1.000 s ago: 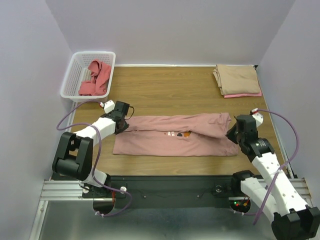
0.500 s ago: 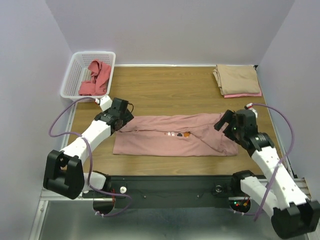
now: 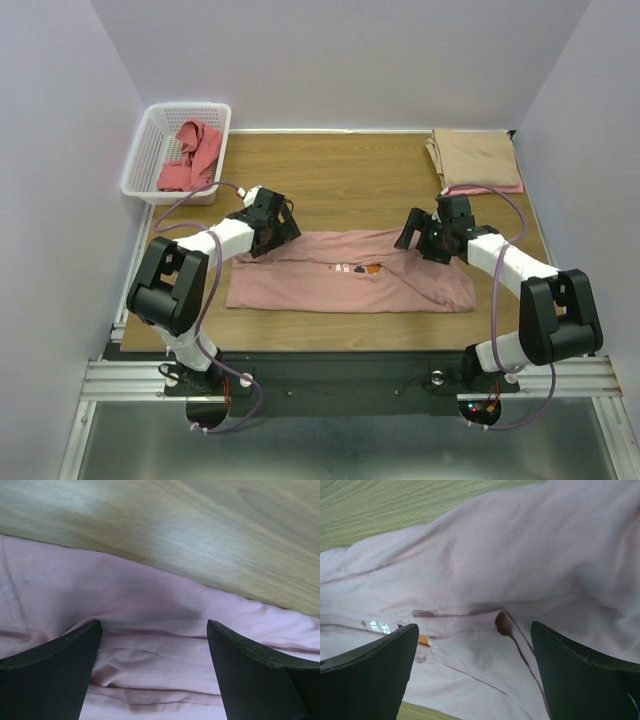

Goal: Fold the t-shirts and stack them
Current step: Fold the tshirt

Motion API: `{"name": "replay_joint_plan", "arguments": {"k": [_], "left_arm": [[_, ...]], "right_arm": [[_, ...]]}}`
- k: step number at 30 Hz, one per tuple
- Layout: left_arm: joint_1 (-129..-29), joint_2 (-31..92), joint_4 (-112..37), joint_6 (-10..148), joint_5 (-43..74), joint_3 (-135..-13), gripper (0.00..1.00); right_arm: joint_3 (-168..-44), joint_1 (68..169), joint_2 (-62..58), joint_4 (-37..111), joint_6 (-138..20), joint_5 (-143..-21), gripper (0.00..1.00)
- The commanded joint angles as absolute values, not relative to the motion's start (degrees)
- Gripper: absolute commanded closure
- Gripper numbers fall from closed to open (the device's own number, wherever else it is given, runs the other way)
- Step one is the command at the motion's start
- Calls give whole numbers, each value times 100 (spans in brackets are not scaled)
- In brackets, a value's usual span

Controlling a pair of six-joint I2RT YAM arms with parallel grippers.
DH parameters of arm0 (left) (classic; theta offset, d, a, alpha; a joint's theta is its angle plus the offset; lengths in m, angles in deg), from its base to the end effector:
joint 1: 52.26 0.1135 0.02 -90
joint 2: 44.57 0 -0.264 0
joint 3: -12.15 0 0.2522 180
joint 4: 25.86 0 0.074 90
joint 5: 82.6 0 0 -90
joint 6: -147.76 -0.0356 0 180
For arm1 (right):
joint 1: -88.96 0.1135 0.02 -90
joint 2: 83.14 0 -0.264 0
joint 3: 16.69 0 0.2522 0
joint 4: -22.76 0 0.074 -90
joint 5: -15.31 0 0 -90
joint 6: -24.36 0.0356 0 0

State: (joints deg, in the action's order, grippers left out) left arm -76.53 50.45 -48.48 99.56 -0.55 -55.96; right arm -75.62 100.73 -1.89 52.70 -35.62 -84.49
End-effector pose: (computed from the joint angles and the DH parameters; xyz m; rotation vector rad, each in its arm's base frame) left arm 0.3110 -0.1348 0.1792 -0.4362 2.4163 -0.3503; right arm 0.2728 0.0630 0.1924 0.3291 2.5175 0.5126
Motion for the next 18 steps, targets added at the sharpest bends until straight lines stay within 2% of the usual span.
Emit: {"name": "replay_joint_plan", "arguments": {"k": [1, 18], "left_arm": [[-7581, 5079, -4630, 9845, 10, -5637, 2], [-7440, 4736, -4384, 10258, -69, -4784, 2]], "right_arm": [[-7695, 10126, -193, 4812, -3804, -8944, 0], [-6509, 10380, -1115, 4680, -3918, -10826, 0]]}}
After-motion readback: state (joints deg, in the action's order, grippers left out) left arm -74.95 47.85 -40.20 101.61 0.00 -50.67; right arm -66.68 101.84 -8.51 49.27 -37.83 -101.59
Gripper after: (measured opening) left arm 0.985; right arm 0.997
